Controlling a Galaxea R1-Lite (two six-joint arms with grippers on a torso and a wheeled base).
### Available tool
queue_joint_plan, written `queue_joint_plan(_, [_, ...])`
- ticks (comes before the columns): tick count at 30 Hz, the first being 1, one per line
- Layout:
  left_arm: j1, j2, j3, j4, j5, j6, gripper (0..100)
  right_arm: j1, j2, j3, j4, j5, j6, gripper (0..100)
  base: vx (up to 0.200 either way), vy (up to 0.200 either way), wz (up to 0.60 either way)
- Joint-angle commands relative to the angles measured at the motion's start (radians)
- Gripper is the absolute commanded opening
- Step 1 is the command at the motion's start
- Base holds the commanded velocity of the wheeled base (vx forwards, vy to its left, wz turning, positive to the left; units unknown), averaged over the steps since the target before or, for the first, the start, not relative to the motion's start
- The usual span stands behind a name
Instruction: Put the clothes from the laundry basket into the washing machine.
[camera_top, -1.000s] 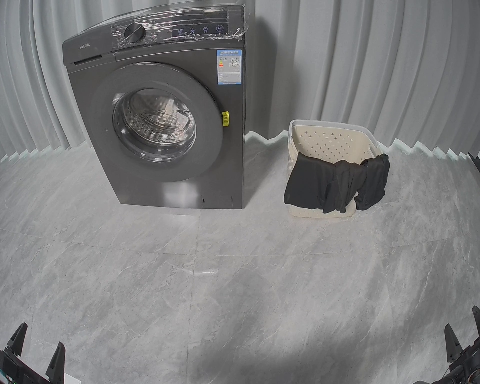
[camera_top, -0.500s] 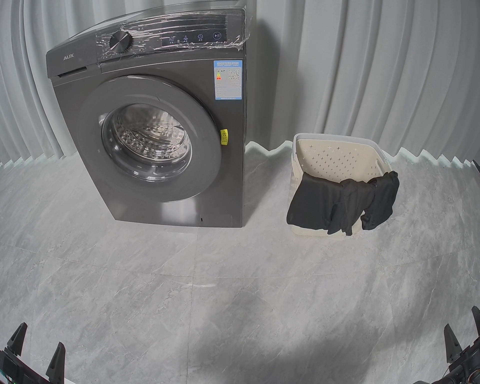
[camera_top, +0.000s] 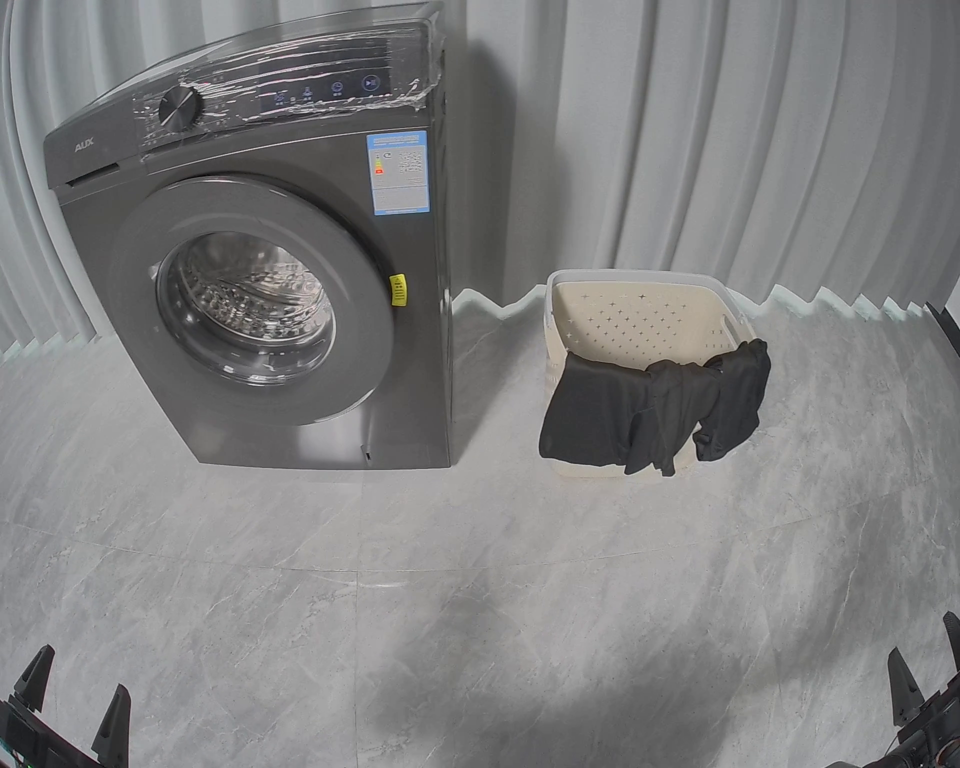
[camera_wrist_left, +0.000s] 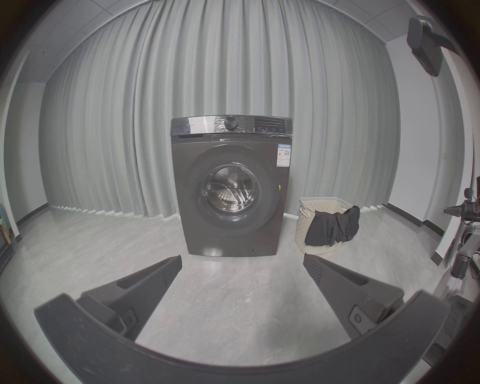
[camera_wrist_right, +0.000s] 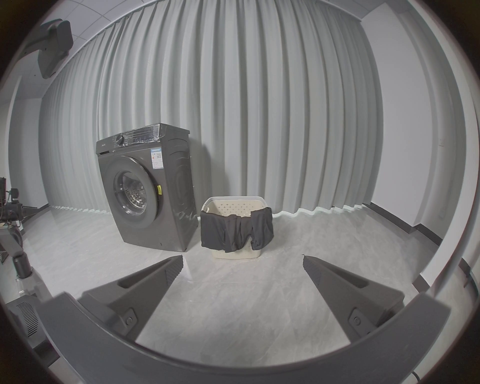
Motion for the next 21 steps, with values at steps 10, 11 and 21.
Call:
queue_joint_plan(10, [0.000,-0.018,0.018,0.000,0.000,-0.002,100,0.000,-0.016,0.015,0.000,0.000,0.000,100,0.000,-0.080,0.00])
queue_joint_plan(11, [0.000,-0.018,0.018,0.000,0.000,-0.002,100,0.000,-0.016,0.015,0.000,0.000,0.000,100,0.000,-0.200,0.00])
queue_joint_plan(21, [0.000,-0.018,0.018,0.000,0.000,-0.003,100,0.000,-0.016,0.015,0.000,0.000,0.000,100,0.000,-0.200,0.00])
